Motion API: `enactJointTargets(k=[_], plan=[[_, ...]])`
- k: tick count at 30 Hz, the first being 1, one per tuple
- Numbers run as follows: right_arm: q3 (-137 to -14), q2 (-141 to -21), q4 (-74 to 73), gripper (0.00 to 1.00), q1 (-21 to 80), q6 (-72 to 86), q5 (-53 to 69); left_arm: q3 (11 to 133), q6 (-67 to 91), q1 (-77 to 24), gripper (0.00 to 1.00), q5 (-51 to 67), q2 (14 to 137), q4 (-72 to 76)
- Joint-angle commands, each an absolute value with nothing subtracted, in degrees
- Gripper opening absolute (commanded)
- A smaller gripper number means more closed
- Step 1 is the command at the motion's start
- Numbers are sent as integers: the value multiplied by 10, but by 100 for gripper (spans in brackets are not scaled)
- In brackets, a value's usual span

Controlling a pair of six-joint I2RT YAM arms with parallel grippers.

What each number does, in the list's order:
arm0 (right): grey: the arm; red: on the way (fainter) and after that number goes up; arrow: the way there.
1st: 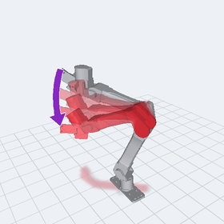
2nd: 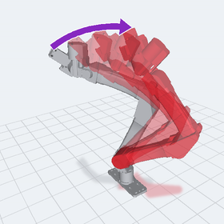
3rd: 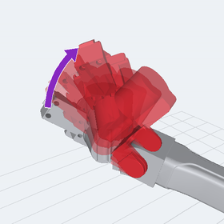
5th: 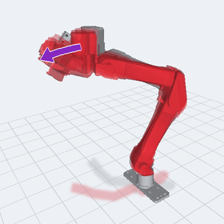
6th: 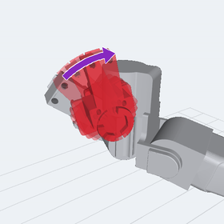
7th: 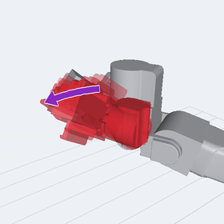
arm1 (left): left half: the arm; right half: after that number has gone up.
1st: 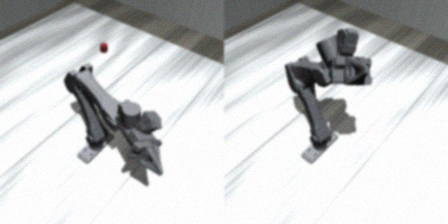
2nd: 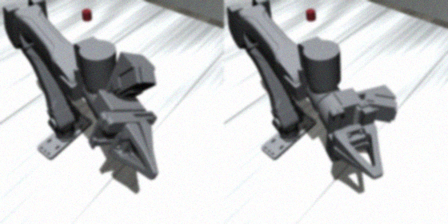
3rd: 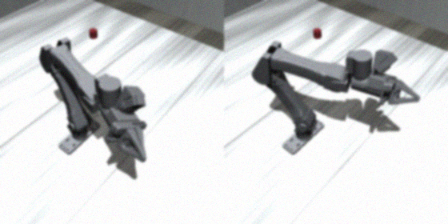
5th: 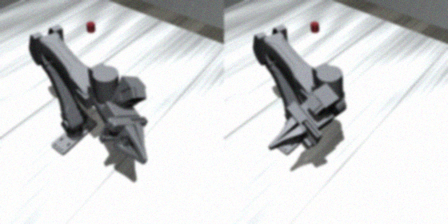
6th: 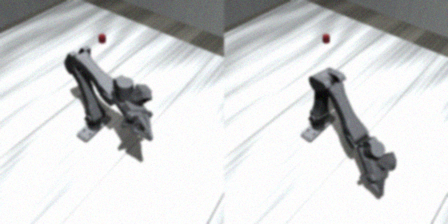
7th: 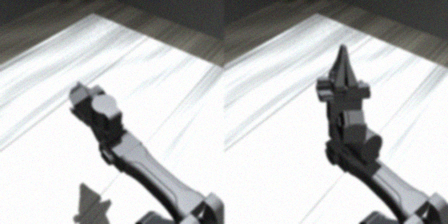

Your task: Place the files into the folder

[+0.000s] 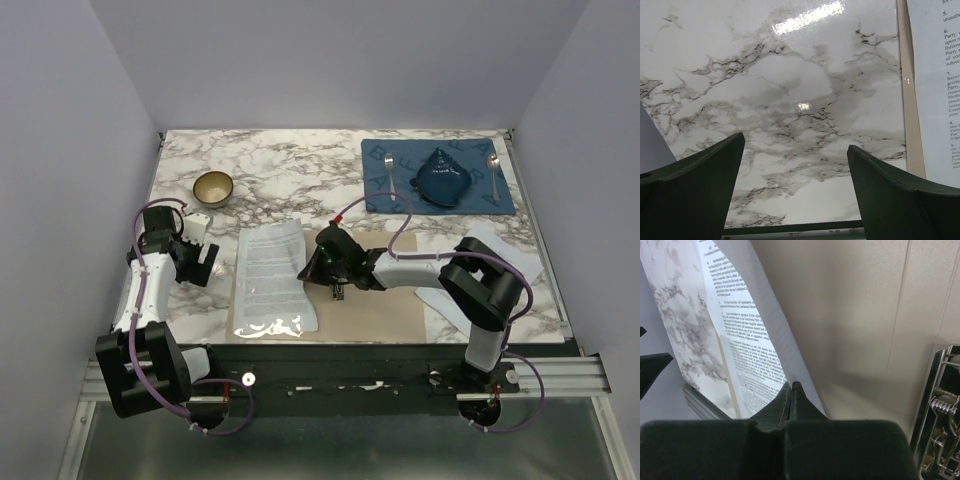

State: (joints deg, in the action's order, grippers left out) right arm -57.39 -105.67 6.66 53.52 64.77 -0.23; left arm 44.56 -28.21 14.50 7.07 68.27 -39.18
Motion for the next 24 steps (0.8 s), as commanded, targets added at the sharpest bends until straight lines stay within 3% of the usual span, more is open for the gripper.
enactJointTargets(k=[1,19,20,21,24], plan=[[-587,-1062,42,1,556,664,-25,443,-304,142,99,68,667,-411],[-604,-1061,2,1,570,649,-7,448,-306,142,99,69,659,-416],[-613,-1063,-10,3,570,645,-7,450,-305,142,99,69,660,-416],[-618,-1063,-34,24,570,641,-9,452,-305,143,99,69,661,-416],[-628,-1053,-79,50,570,623,-24,461,-302,142,99,67,664,-420]])
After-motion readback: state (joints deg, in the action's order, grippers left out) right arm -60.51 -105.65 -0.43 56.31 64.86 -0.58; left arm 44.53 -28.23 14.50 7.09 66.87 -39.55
